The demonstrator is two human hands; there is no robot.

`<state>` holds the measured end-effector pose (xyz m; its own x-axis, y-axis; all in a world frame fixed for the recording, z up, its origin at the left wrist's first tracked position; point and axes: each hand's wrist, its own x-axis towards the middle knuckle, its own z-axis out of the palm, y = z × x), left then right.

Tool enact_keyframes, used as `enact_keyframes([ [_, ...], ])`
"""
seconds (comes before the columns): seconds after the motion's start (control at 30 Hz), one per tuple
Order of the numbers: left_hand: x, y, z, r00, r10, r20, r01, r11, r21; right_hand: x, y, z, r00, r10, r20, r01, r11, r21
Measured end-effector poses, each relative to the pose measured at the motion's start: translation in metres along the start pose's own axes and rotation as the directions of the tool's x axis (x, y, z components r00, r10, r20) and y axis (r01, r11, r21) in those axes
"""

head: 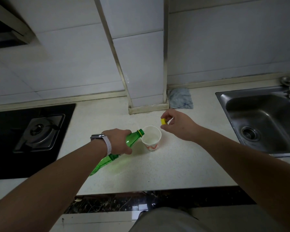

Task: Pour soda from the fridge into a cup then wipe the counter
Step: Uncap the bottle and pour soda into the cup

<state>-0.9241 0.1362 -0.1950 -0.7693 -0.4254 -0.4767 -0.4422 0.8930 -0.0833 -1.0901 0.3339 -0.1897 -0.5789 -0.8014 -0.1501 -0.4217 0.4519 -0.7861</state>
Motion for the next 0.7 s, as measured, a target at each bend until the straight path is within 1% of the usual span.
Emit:
enact_keyframes([
  [0.13, -0.001, 0.0, 0.0, 1.0, -0.001, -0.007, 0.001, 1.0, -0.013, -0.002, 0.001, 0.002, 1.0, 0.009, 0.006, -0.009, 1.0, 0.008],
  [0.4, -0.004, 0.003, -0.007, 0.996, -0.006, -0.085, 0.0, 0.997, -0.079, -0.004, -0.002, 0.001, 1.0, -0.003, 0.029, 0.003, 1.0, -0.019],
  [0.57, -0.009, 0.005, -0.016, 0.992, -0.012, -0.127, -0.013, 0.981, -0.193, -0.007, -0.007, -0.001, 0.999, 0.001, 0.051, -0.001, 1.0, -0.002],
  [0.7, -0.012, 0.003, -0.021, 0.98, -0.036, -0.196, -0.016, 0.967, -0.255, -0.01, -0.013, -0.005, 0.999, -0.002, 0.052, 0.001, 1.0, 0.02],
])
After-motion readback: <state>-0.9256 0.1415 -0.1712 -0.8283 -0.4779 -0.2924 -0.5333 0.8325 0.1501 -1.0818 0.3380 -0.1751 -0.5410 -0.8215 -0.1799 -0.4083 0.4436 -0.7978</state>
